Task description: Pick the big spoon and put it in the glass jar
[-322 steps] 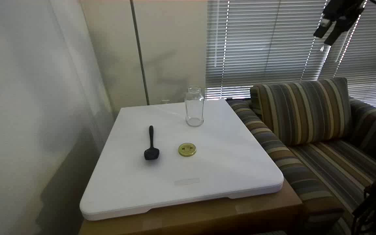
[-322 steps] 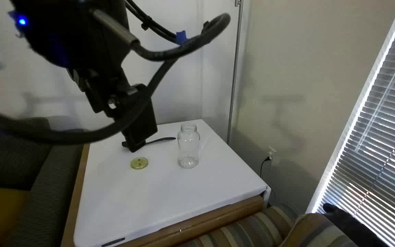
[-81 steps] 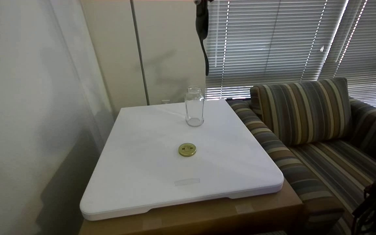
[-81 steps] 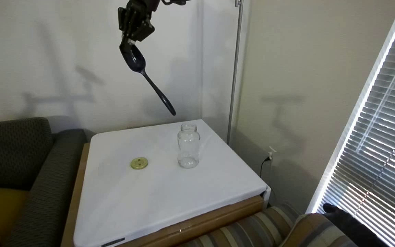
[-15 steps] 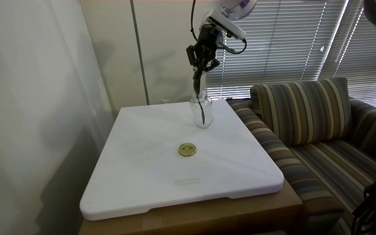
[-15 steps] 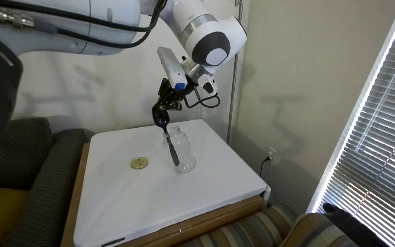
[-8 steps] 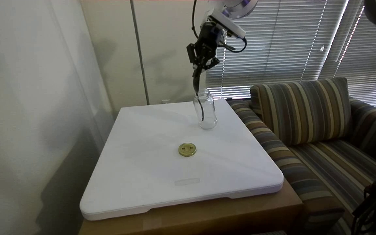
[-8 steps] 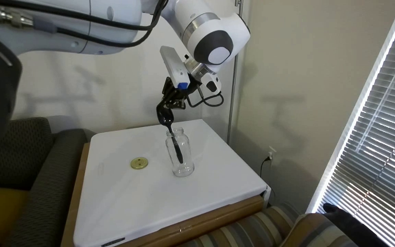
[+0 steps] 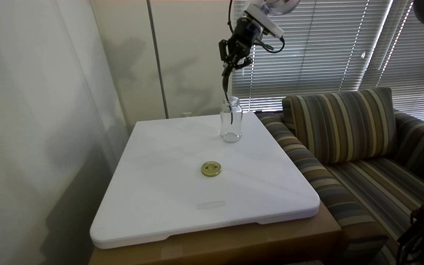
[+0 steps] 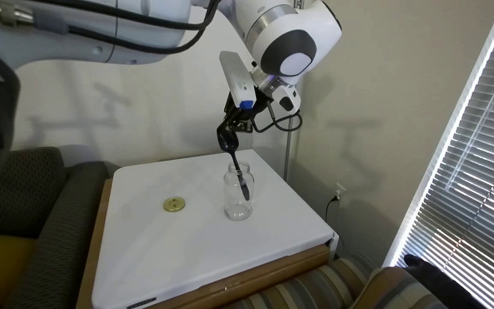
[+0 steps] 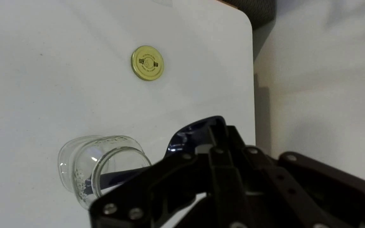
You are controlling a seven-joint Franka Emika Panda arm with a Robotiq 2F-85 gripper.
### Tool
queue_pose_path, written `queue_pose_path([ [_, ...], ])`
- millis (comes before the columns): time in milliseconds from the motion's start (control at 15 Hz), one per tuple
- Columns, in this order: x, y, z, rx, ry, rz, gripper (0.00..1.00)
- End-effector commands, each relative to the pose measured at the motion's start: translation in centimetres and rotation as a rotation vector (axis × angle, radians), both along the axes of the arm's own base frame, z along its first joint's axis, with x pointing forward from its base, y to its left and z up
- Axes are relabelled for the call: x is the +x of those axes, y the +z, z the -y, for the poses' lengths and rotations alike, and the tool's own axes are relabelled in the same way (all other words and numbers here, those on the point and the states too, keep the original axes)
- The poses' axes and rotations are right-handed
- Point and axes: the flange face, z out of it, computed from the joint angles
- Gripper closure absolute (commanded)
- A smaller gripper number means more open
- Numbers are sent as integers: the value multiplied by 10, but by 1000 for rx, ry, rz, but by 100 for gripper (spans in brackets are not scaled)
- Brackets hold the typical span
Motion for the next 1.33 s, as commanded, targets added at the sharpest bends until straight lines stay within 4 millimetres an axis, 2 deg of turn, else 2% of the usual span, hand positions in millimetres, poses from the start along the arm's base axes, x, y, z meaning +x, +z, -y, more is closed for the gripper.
queue_pose_path([
  [0,4,-7,13,73,-74,13,98],
  [600,7,-51,26,128,-185,-13,98],
  [1133,6,-55,32,149,-230,-48,98],
  [1200,6,-54,31,150,-232,-51,92],
  [1267,6,-53,31,145,-232,-56,67],
])
